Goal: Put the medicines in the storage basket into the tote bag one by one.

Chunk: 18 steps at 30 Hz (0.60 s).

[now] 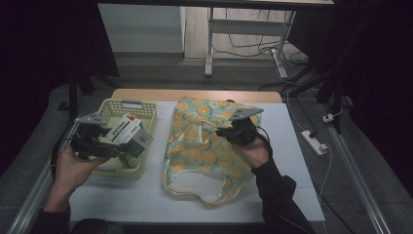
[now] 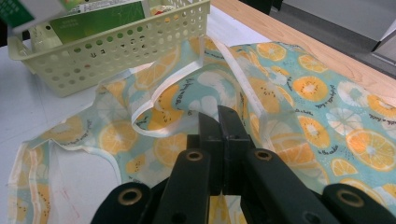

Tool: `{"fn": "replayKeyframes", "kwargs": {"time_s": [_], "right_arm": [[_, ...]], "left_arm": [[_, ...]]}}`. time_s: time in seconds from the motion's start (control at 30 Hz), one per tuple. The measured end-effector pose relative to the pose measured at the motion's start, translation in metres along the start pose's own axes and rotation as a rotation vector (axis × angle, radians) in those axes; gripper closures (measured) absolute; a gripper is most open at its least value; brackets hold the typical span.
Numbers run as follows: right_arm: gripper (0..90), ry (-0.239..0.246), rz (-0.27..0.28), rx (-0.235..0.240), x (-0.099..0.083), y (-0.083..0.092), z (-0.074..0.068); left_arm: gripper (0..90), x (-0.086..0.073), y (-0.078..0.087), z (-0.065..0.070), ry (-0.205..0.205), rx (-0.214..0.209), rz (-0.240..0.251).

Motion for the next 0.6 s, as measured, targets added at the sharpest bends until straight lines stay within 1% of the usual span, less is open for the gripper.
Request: {"fn": "replayKeyframes", "kwargs": {"time_s": [0.07,0.3,0.37,0.6], "right_arm": [[89.4,0.0,0.001,-0.001,0.0,0.0,0.0],[89.4,0.001,0.003,-0.002,0.0,0.001,0.0],[89.4,0.001,0.003,-0.002,0.0,0.001,0.0],[89.4,0.002,0.006,0.0,0.001,0.001,0.0]], "left_arm": [[16.9,0.0,-0.005,0.008,-0.019,-0.012,-0.009],[16.9,0.003,-0.022,0.037,-0.073,-0.076,-0.028],[16.8,0.003,-0.028,0.045,-0.092,-0.093,-0.043],[16.9,0.003,-0.051,0.069,-0.137,-0.147,-0.075]]}}
Point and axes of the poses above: each handheld gripper's, and its own axes: y roughly backward along the jaws, x roughly out of its top, z roughly to its right, the point moved 6 cm from there along -y, roughly forward along the jaws
